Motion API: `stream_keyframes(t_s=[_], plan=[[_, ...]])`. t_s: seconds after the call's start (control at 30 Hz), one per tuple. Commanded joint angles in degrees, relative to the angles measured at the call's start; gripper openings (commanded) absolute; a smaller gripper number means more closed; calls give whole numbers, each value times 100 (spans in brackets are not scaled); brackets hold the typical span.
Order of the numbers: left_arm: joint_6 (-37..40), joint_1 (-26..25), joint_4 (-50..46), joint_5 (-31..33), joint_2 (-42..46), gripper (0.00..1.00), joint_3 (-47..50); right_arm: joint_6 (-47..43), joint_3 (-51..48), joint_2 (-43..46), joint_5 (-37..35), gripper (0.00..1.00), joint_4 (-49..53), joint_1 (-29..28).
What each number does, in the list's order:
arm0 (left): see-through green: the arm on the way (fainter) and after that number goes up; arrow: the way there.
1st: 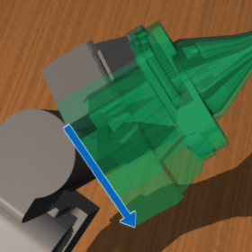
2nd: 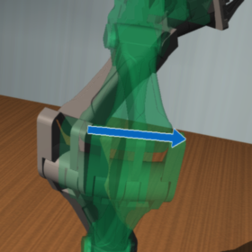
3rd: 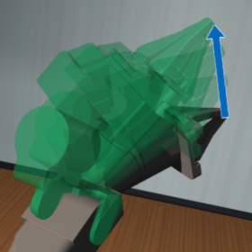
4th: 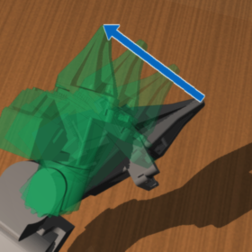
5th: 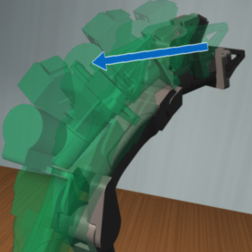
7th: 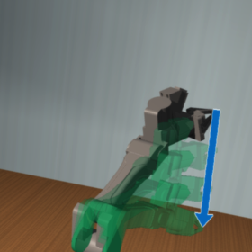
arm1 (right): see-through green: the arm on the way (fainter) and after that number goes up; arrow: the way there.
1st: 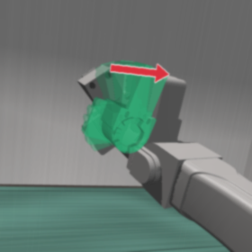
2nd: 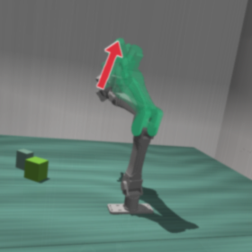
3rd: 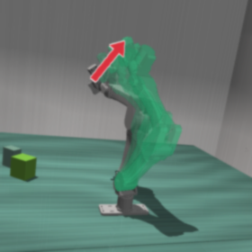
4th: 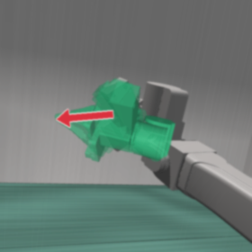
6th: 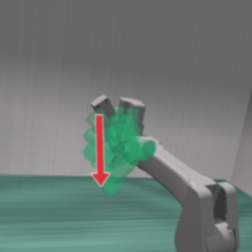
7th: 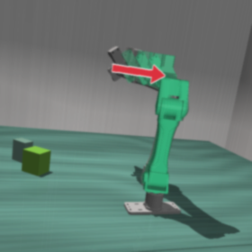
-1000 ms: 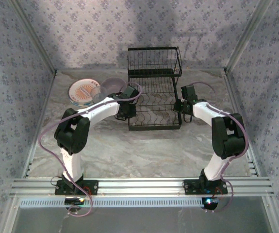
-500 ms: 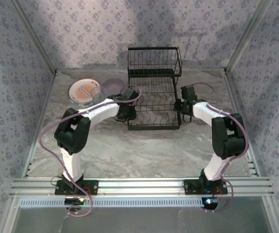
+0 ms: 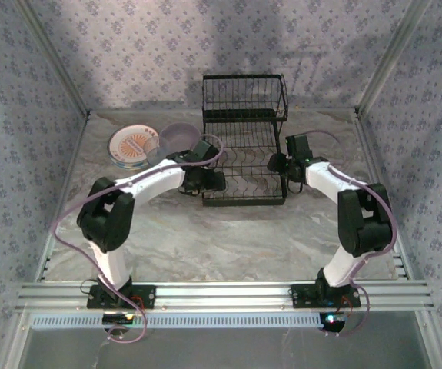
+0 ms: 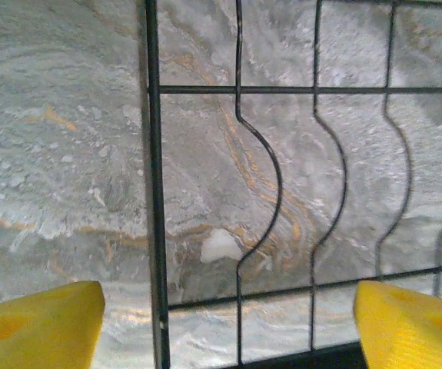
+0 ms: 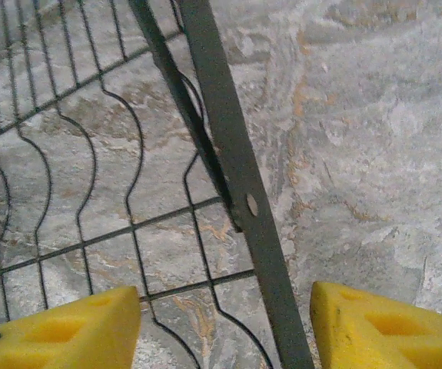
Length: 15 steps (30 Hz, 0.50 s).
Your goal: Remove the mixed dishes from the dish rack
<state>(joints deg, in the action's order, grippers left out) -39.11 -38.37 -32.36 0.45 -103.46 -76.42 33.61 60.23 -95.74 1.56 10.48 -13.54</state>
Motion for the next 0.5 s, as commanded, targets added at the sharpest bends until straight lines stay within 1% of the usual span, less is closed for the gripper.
stream_keyframes(t_s=[0.0,0.07,0.27,0.37,0.47], plan=[[191,-30,8,-33,486,99,142,5,1,322,0,80,102,-6],[218,-26,61,-37,687,99,284,-45,0,434,-24,100,186,9],[329,-39,80,-86,1450,99,650,-150,-163,1008,-20,100,301,93],[520,-43,160,-398,1840,99,823,-336,-188,1337,107,100,474,113],[673,-95,143,-581,2244,99,944,-482,-344,1803,93,100,637,149]])
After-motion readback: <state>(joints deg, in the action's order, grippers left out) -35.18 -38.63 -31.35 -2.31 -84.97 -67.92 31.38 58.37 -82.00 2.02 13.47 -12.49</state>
